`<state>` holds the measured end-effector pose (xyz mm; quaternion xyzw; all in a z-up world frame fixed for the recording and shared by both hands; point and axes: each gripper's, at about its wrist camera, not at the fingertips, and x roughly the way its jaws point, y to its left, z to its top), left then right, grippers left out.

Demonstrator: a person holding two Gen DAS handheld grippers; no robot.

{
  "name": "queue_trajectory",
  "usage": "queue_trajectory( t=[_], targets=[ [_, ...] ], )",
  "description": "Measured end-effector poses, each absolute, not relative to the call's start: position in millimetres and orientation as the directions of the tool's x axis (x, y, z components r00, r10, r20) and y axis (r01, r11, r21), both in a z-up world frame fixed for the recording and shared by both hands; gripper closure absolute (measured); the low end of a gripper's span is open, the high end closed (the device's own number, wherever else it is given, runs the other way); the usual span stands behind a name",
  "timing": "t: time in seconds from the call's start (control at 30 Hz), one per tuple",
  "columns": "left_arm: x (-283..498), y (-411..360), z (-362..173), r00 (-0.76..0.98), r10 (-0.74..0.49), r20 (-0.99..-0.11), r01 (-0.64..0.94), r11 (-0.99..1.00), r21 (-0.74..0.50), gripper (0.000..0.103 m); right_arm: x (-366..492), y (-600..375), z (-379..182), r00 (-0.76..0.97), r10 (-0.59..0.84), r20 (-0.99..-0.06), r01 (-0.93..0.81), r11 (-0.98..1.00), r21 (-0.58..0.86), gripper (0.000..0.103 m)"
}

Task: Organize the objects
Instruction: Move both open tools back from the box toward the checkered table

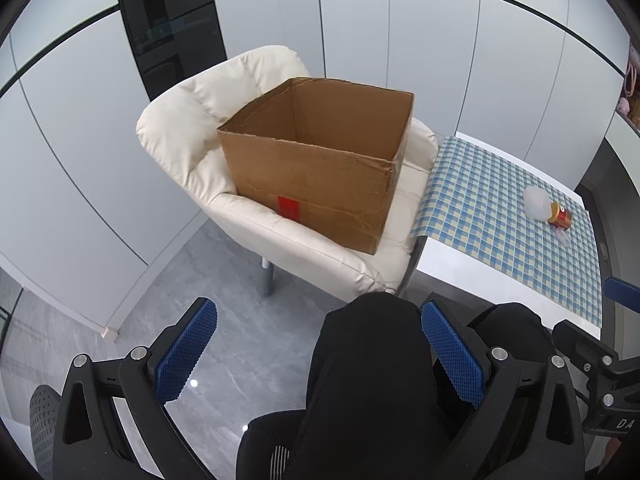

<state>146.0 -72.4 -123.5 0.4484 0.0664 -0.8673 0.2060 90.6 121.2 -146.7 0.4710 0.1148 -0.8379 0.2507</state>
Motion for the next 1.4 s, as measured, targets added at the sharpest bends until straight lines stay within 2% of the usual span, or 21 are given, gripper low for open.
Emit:
queue_trajectory(
  t=[0.43, 0.9, 1.4],
  targets=[
    [115, -38, -124, -0.547, -0.229, -0.805, 0.31, -0.949, 0.059, 0.001, 82, 160, -148, -0.46, -0.271, -0.846, 0.427, -0.902, 0.057, 0.0],
    [76, 35, -134, -0.563, -0.101, -0.82, 0.112, -0.993, 0.045, 0.001, 79, 248, -158, -0.49, -0.166, -0.856, 0.214, -0.975, 0.067, 0.0],
    [58, 106, -140, -0.569, -0.018, -0.822, -0.048, -0.997, 0.054, 0.001, 94, 328, -164, -0.5, -0.085, -0.862, 0.033, -0.996, 0.079, 0.0]
  ],
)
